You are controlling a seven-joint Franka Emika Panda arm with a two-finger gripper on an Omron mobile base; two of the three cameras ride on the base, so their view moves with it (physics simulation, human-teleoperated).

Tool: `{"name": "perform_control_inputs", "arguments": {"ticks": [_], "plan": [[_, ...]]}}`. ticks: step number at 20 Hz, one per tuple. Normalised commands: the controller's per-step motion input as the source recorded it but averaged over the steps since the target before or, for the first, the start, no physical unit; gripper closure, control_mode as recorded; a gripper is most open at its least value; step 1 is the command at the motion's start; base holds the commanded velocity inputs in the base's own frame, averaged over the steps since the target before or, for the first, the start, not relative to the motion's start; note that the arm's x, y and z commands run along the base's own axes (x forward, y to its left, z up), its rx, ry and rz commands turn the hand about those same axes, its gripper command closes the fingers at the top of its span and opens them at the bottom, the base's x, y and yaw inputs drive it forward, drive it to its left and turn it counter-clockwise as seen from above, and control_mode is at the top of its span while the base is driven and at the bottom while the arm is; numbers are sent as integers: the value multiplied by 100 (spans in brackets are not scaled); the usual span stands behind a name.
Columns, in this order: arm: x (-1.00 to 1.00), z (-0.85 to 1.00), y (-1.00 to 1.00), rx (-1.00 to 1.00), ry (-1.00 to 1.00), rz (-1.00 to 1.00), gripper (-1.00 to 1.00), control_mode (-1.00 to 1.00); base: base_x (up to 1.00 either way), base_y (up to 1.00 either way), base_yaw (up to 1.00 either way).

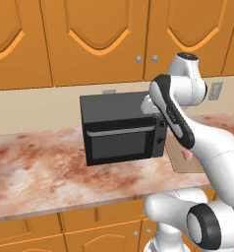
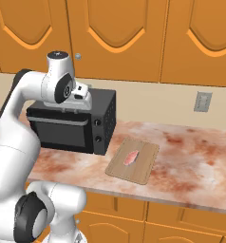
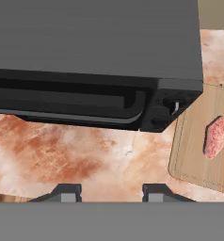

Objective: Open the cabinet, retrieve the rolling pin, and place it next to the meat on the cutting board to prepare for tenderizing.

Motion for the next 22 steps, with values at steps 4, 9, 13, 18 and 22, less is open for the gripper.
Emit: {"name": "perform_control_inputs", "arguments": {"ticks": [4, 9, 13, 18, 22], "plan": [[4, 1, 26, -3, -9, -1, -100, -100, 0, 0, 0], [-19, 27, 2, -7, -37, 0, -100, -100, 0, 0, 0], [-39, 48, -9, -6, -44, 0, -100, -100, 0, 0, 0], [-30, 53, -5, -4, -38, 0, -100, -100, 0, 0, 0], [-5, 56, -3, -2, -29, 0, -100, -100, 0, 0, 0]]}}
